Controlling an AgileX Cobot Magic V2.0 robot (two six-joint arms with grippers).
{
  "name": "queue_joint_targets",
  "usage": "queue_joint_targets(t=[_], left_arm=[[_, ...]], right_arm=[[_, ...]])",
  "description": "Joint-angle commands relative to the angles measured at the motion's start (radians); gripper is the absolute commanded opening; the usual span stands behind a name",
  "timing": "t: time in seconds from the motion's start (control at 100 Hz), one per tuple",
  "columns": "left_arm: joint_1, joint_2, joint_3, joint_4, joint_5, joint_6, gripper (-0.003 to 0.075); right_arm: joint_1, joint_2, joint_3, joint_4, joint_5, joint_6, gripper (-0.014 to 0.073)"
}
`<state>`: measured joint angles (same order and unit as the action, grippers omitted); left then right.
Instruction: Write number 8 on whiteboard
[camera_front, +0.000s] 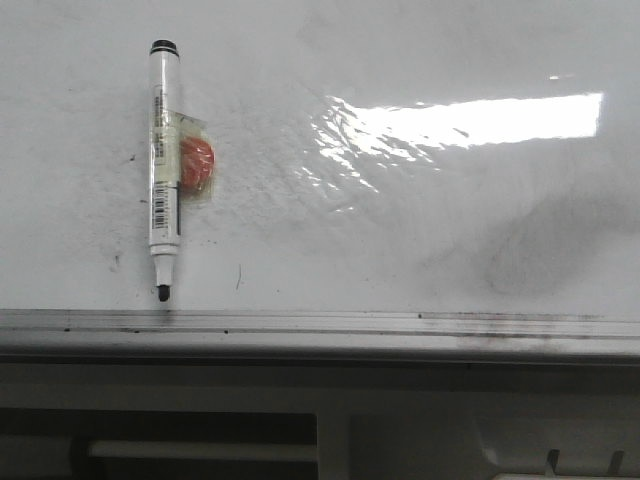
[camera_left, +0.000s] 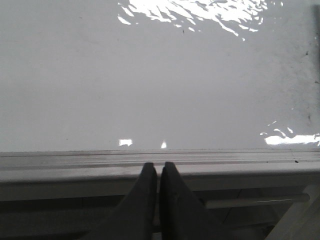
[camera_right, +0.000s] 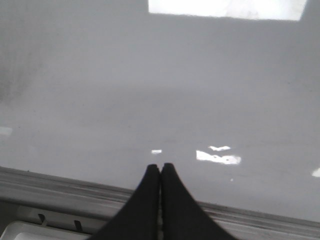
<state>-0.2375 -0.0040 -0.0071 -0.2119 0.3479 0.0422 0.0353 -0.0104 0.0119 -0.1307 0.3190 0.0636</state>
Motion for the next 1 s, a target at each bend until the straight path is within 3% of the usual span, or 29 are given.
queue_joint_targets(t=[0.0, 0.81, 0.99], left_arm=[[0.001, -0.028, 0.040, -0.016, -0.027, -0.010, -0.0020], [0.001, -0.028, 0.040, 0.003, -0.027, -0.008, -0.0020], [0.001, -0.028, 0.040, 0.024, -0.082, -0.008, -0.0020]], right_arm=[[0.000, -0.021, 0.011, -0.019, -0.028, -0.001, -0.0064], [0.000, -0.021, 0.011, -0.020, -0.028, -0.001, -0.0064], [0.000, -0.021, 0.011, -0.042, -0.202, -0.002, -0.0064]])
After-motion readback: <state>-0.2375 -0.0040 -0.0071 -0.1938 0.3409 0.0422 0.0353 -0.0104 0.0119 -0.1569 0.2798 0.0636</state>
